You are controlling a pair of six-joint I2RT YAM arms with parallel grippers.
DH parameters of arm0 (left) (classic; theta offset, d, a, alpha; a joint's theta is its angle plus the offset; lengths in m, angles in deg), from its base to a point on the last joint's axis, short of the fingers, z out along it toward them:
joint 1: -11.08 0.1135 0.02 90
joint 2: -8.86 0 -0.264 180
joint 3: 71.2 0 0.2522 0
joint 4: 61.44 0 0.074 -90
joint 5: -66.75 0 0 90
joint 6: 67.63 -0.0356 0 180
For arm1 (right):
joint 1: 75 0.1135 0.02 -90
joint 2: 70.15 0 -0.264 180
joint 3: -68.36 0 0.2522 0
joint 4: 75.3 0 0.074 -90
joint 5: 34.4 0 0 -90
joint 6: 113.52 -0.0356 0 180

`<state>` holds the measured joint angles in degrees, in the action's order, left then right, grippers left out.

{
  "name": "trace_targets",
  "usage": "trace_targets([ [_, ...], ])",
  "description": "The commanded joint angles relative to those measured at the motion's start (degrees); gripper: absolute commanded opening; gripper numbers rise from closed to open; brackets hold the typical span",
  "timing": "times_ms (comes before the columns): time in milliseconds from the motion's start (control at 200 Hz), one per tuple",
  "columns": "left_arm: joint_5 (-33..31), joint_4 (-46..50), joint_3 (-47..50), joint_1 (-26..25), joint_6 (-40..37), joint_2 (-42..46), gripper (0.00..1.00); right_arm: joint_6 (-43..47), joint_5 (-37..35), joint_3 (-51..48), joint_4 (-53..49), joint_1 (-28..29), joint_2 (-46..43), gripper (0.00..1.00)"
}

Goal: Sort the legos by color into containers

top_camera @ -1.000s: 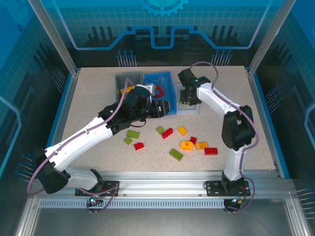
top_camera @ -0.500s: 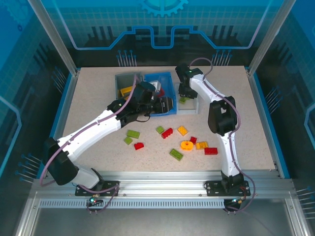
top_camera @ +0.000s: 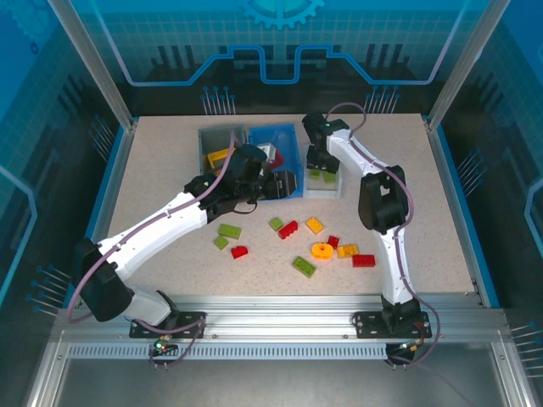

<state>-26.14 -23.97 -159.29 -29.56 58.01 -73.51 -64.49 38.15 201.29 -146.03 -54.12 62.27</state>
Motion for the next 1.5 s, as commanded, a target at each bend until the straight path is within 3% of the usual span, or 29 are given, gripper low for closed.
trace_targets([
  [0, 0.0, 0.6, 2.0, 0.2, 0.3, 3.3, 0.59, -1.1, -0.1, -1.9, 1.3, 1.2, -7.8, 0.44],
  [230, -4.4, 10.4, 4.2, 0.2, 4.0, 7.7, 0.58, 1.0, -2.3, -11.2, 6.5, 3.8, -21.4, 0.42],
  [395, -4.5, 17.8, 7.6, 0.2, 6.3, 10.8, 0.57, 6.8, -3.4, -28.0, 15.1, 9.5, -36.9, 0.43],
  [545, -1.3, 14.5, 11.2, -2.9, 9.2, 9.9, 0.57, 12.5, -0.5, -47.3, 22.1, 18.4, -52.4, 0.47],
  [785, -1.5, 8.6, 7.9, -11.7, 13.7, -3.4, 0.58, 2.2, -4.7, -63.1, 9.7, 31.7, -74.9, 0.49],
  [885, -2.6, 8.4, 3.9, -13.9, 16.9, -9.5, 0.6, -1.3, -7.5, -65.2, 4.4, 35.4, -82.5, 0.5],
  [1030, -4.0, 9.2, -2.8, -14.7, 22.0, -18.3, 0.65, -2.1, -9.6, -65.7, 1.5, 35.9, -89.7, 0.52],
  [1185, -5.5, 11.5, -10.1, -14.7, 31.6, -25.7, 0.65, 0.9, -12.4, -62.5, 0.6, 35.8, -89.5, 0.53],
  [1361, -7.5, 22.0, -22.5, -14.1, 41.3, -35.5, 0.65, 7.7, -10.9, -61.4, 4.3, 35.7, -89.2, 0.59],
  [1496, -7.9, 23.4, -26.3, -13.2, 46.5, -39.8, 0.65, 10.8, -11.0, -60.2, 5.5, 35.2, -91.2, 0.62],
])
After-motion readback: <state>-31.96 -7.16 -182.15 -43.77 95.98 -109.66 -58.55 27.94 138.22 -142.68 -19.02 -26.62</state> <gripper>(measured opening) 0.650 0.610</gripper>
